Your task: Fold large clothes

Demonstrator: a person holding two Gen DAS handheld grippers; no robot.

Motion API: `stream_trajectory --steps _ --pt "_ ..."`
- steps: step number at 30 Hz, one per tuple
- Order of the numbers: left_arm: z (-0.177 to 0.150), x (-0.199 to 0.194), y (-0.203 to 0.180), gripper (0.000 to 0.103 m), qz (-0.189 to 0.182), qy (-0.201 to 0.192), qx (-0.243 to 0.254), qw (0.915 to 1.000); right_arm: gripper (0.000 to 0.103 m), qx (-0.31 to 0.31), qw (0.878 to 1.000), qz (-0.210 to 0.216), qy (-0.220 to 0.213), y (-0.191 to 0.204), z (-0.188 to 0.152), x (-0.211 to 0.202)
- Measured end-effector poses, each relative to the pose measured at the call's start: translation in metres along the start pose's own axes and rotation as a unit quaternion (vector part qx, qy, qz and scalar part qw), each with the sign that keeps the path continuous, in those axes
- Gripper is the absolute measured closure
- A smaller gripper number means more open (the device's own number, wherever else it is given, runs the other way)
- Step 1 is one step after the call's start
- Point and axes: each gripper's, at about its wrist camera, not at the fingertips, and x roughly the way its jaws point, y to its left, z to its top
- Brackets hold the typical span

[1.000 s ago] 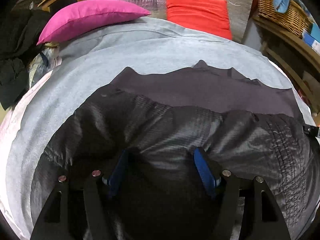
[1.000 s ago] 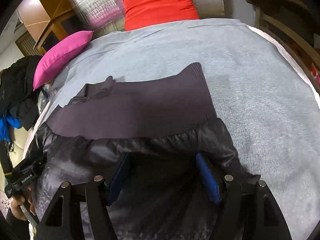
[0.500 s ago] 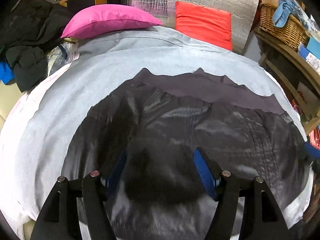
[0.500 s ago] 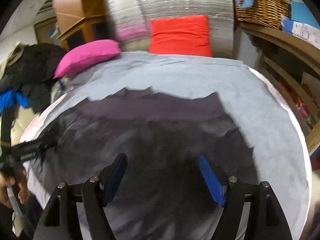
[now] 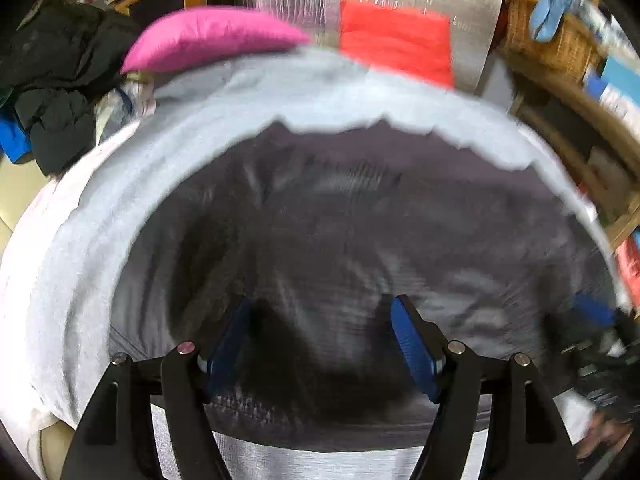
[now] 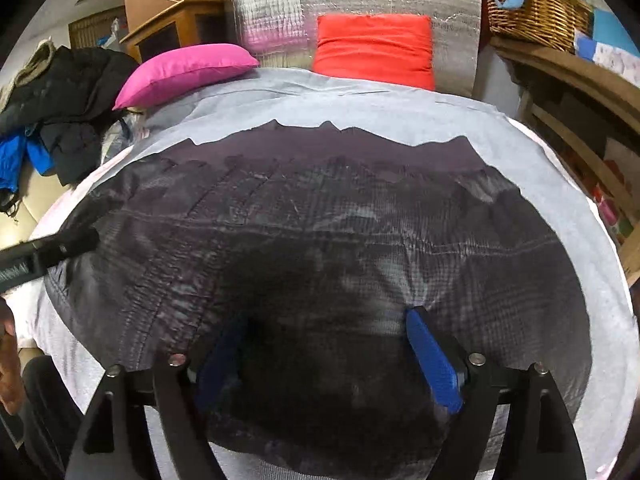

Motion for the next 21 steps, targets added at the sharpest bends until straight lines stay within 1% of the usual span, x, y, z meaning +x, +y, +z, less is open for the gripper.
stream_trajectory --steps 2,4,5,6,8,10,11,12,13,14,15,16,17,19,21 --pt "-0.006 0.003 -0.001 0.028 0.005 -0.005 0.007 0.9999 0.018 0.004 1.0 0.0 0.003 -0.001 0.001 -0.004" --pt "-0.007 -0.005 -0.004 0.028 0.01 -0.009 0.014 0.9998 0.018 0.01 1.0 0.001 -0.001 -0.003 0.001 -0.013" --pt "-0.007 -0.008 -0.004 0.028 0.006 -0.01 0.012 0.9999 0.018 0.015 1.0 0.003 -0.007 -0.005 0.001 -0.018" --pt "-0.006 -0.016 -0.005 0.028 -0.003 -0.016 0.009 0.9998 0.018 0.022 1.0 0.003 -0.019 -0.009 0.001 -0.027" --pt "-0.005 -0.027 -0.008 0.028 -0.007 -0.033 0.008 0.9994 0.018 0.029 0.999 -0.002 -0.037 -0.013 0.002 -0.039" --pt "-0.006 -0.035 -0.016 0.028 -0.016 -0.048 0.014 0.9986 0.018 0.041 0.997 -0.018 -0.056 -0.021 0.003 -0.048" --pt "-0.006 -0.037 -0.021 0.027 -0.022 -0.051 0.018 0.9983 0.017 0.048 0.997 -0.029 -0.058 -0.026 0.002 -0.048" --pt "-0.008 -0.035 -0.028 0.023 -0.028 -0.05 0.026 0.998 0.017 0.053 0.997 -0.034 -0.054 -0.031 0.002 -0.045" --pt "-0.01 -0.031 -0.032 0.021 -0.025 -0.045 0.034 0.9981 0.017 0.06 0.997 -0.042 -0.039 -0.037 0.0 -0.037" --pt "-0.014 -0.022 -0.039 0.02 -0.015 -0.032 0.047 0.9983 0.017 0.065 0.996 -0.053 -0.016 -0.044 -0.004 -0.024" --pt "-0.016 -0.015 -0.042 0.02 -0.009 -0.02 0.054 0.9983 0.017 0.064 0.996 -0.056 -0.006 -0.047 -0.006 -0.017" --pt "-0.021 -0.007 -0.045 0.02 0.0 -0.01 0.061 0.9981 0.017 0.062 0.997 -0.053 -0.007 -0.049 -0.008 -0.015" --pt "-0.023 -0.008 -0.045 0.02 0.003 -0.013 0.062 0.998 0.017 0.061 0.997 -0.054 -0.011 -0.047 -0.008 -0.018" --pt "-0.024 -0.018 -0.042 0.02 -0.003 -0.017 0.053 0.9984 0.017 0.064 0.997 -0.052 -0.009 -0.044 -0.003 -0.028" --pt "-0.022 -0.034 -0.04 0.02 -0.013 -0.027 0.046 0.9985 0.017 0.072 0.996 -0.042 -0.029 -0.042 -0.002 -0.044"
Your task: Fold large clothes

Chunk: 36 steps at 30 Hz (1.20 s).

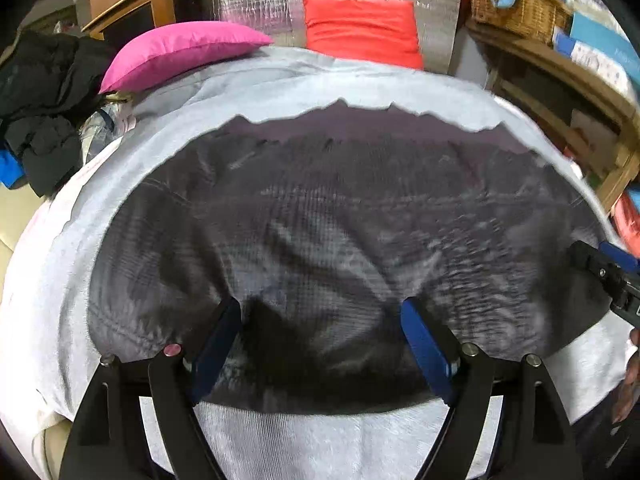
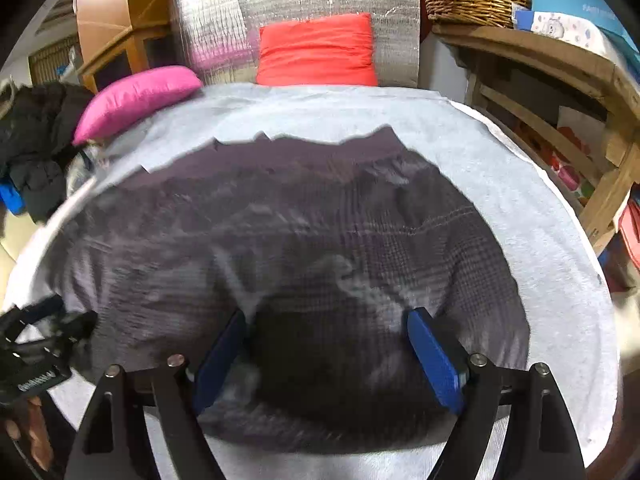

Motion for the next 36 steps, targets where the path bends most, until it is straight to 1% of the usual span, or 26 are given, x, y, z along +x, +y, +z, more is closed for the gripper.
stream_trajectory --steps 3,6,9,12,13,16,20,27,36 --pt "0.001 -0.03 0.001 0.02 0.009 -0.036 -0.001 0.9993 0.017 0.004 1.0 0.012 -0.027 0.009 0.001 -0.029" --pt "-0.001 -0.054 0.001 0.018 0.017 -0.057 -0.001 0.9982 0.017 0.002 0.999 0.025 -0.043 0.022 -0.007 -0.054" --pt "-0.004 -0.071 -0.001 0.018 0.02 -0.067 -0.001 0.9976 0.017 -0.009 0.999 0.027 -0.043 0.04 -0.02 -0.073" --pt "-0.007 -0.082 -0.004 0.018 0.011 -0.064 -0.003 0.9979 0.017 -0.014 0.998 0.031 -0.046 0.05 -0.032 -0.084" --pt "-0.007 -0.086 -0.004 0.018 0.015 -0.068 -0.006 0.9976 0.017 -0.017 0.998 0.029 -0.045 0.054 -0.035 -0.087" --pt "-0.009 -0.089 -0.003 0.018 0.011 -0.07 -0.012 0.9974 0.017 -0.034 0.998 0.015 -0.046 0.063 -0.044 -0.091" --pt "-0.009 -0.094 -0.003 0.018 0.013 -0.071 -0.01 0.9973 0.016 -0.031 0.999 0.006 -0.036 0.063 -0.048 -0.088" --pt "-0.007 -0.096 -0.009 0.018 0.013 -0.075 -0.005 0.9971 0.016 -0.036 0.998 -0.005 -0.045 0.062 -0.045 -0.089" --pt "-0.004 -0.094 -0.013 0.018 0.0 -0.071 -0.005 0.9974 0.016 -0.038 0.998 -0.011 -0.047 0.059 -0.04 -0.087"
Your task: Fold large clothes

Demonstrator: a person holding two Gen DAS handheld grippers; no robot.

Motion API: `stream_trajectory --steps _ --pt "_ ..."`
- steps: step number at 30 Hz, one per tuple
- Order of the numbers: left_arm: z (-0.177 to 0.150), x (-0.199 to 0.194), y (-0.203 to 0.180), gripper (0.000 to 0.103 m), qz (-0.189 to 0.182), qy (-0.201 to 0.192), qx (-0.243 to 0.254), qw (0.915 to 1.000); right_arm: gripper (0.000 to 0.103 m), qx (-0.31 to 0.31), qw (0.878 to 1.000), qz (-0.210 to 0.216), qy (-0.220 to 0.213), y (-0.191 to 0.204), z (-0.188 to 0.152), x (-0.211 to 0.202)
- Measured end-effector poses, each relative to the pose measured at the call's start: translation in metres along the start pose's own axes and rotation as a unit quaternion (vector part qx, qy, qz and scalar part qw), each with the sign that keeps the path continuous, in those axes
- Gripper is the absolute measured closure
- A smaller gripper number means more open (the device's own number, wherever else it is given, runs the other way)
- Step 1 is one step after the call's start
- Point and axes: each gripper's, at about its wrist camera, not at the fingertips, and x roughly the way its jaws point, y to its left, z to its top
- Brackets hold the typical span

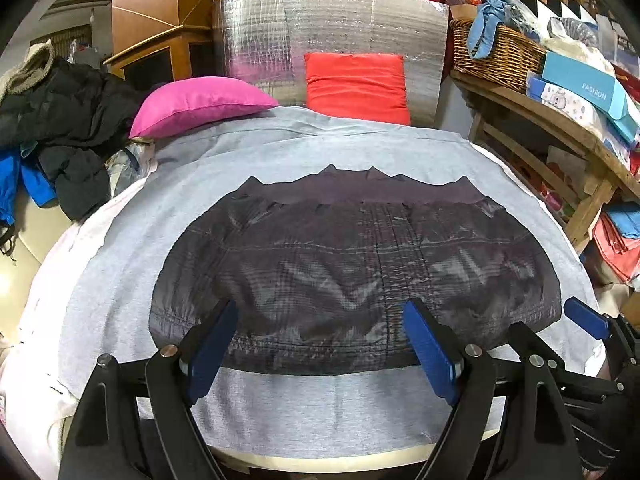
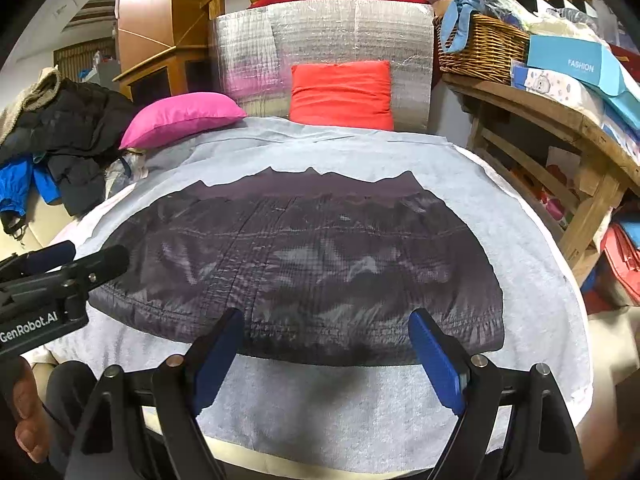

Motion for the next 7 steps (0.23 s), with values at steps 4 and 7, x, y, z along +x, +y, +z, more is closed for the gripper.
stream_trajectory --steps 4,7 --pt "0.0009 -0.0005 -0.0025 0.017 -0.006 -0.003 0.003 1.0 0.016 -0.003 1.0 -0.004 0.001 -0.0022 0.0016 0.002" --pt "0.0021 -0.0011 -0.0058 0.017 -0.002 -0.007 0.009 0.9999 0.016 -0.003 1.0 -0.006 0.001 -0.0035 0.0025 0.0032"
